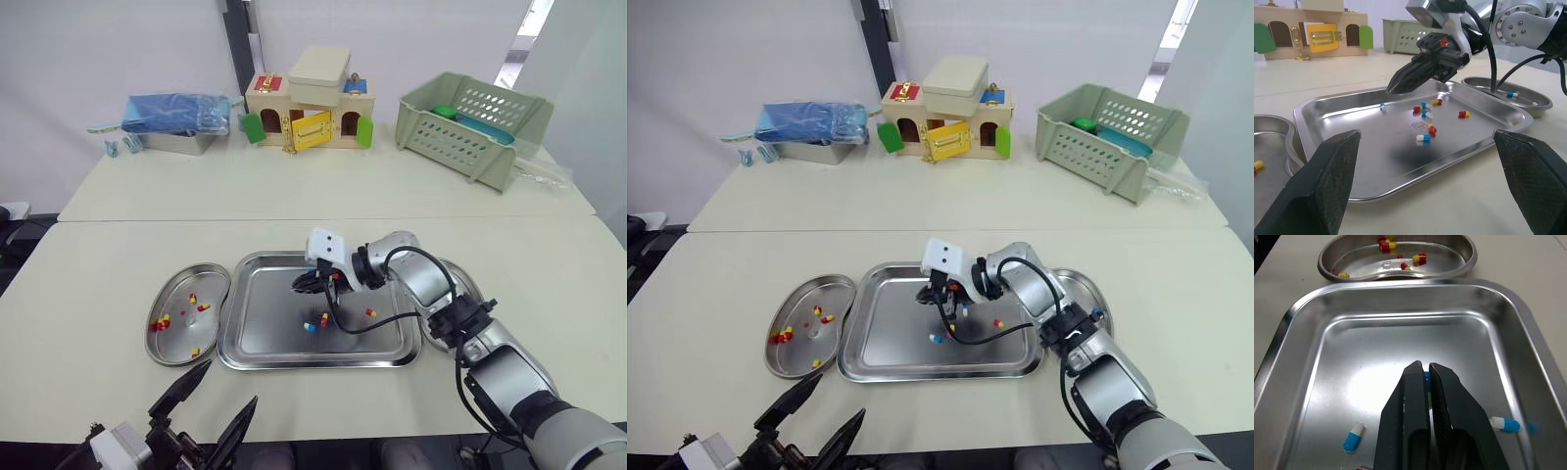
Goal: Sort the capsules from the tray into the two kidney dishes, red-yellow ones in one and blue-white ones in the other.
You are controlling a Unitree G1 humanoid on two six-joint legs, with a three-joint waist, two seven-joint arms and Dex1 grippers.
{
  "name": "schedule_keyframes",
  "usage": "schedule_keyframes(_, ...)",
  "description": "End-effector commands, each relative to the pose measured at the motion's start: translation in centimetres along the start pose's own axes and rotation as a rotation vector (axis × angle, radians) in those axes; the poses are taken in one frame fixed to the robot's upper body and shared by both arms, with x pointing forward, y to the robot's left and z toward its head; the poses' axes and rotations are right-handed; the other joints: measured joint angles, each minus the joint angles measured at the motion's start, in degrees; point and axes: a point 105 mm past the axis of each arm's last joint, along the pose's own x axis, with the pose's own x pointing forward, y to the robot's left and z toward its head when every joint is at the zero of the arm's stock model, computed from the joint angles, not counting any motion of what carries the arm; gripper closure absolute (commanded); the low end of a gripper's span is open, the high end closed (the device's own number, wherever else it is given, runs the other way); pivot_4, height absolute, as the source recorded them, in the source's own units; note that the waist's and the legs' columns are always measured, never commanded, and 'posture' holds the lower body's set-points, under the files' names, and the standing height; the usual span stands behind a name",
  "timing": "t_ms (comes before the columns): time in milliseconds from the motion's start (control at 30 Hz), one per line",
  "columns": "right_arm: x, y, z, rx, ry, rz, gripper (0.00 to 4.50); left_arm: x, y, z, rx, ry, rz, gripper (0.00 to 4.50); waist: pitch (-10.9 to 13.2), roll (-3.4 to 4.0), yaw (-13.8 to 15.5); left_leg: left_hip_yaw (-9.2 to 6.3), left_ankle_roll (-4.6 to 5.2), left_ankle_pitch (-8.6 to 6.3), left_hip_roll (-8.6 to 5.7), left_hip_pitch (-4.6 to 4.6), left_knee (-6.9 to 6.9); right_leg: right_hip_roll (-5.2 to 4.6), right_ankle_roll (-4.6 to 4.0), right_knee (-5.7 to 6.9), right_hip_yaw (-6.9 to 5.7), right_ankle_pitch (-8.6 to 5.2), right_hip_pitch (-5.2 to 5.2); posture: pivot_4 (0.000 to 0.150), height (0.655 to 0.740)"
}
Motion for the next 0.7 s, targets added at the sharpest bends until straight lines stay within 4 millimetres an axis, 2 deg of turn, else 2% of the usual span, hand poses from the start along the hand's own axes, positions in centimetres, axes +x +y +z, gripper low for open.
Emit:
schedule_keyframes(33, -3.2, 0.3, 1.3, 0.006, -0.096, -0.008, 4.47, 0.6, -0.3, 1.2, 0.029, -0.037, -0.043, 0.0, 0.01, 0.0, 0.35, -0.01, 0.0, 0.0, 0.0, -0.02, 0.01, 0.0, 0.0, -0.01, -0.01, 0.0, 0.0, 0.15, 0.74)
schedule_keyframes(233, -9.0, 1.3, 0.4, 0.06, -0.127, -0.072, 4.47, 0.6, -0.9, 1.2, 0.047, -0.03, -0.2, 0.0, 0.02, 0.0, 0.78, 0.0, 0.0, 0.0, -0.01, -0.02, 0.0, 0.0, 0.0, -0.02, -0.01, 0.0, 0.0, 0.15, 0.74)
schedule_keyframes(367, -12.0, 1.5, -0.6, 0.085, -0.106, -0.148, 4.47, 0.9, -1.3, 1.2, 0.054, -0.04, -0.3, 0.0, 0.02, 0.0, 0.79, 0.0, 0.01, 0.0, -0.01, -0.02, 0.0, 0.01, -0.01, -0.02, -0.01, -0.01, 0.01, 0.15, 0.74)
schedule_keyframes(567, -18.0, 1.9, -4.2, 0.161, 0.016, -0.341, 4.47, 1.4, -1.5, 0.9, 0.035, -0.039, -0.454, 0.0, 0.03, -0.02, 1.36, 0.03, 0.01, 0.0, -0.03, -0.02, 0.02, 0.0, 0.0, -0.05, 0.0, 0.0, 0.04, 0.15, 0.74)
schedule_keyframes(700, -21.2, 2.1, -6.3, 0.2, 0.091, -0.462, 4.47, 1.5, -1.0, 0.8, 0.032, -0.036, -0.512, 0.0, 0.03, -0.01, 1.41, 0.02, 0.01, 0.0, -0.02, 0.01, 0.03, 0.0, 0.0, -0.04, -0.01, 0.0, 0.07, 0.15, 0.74)
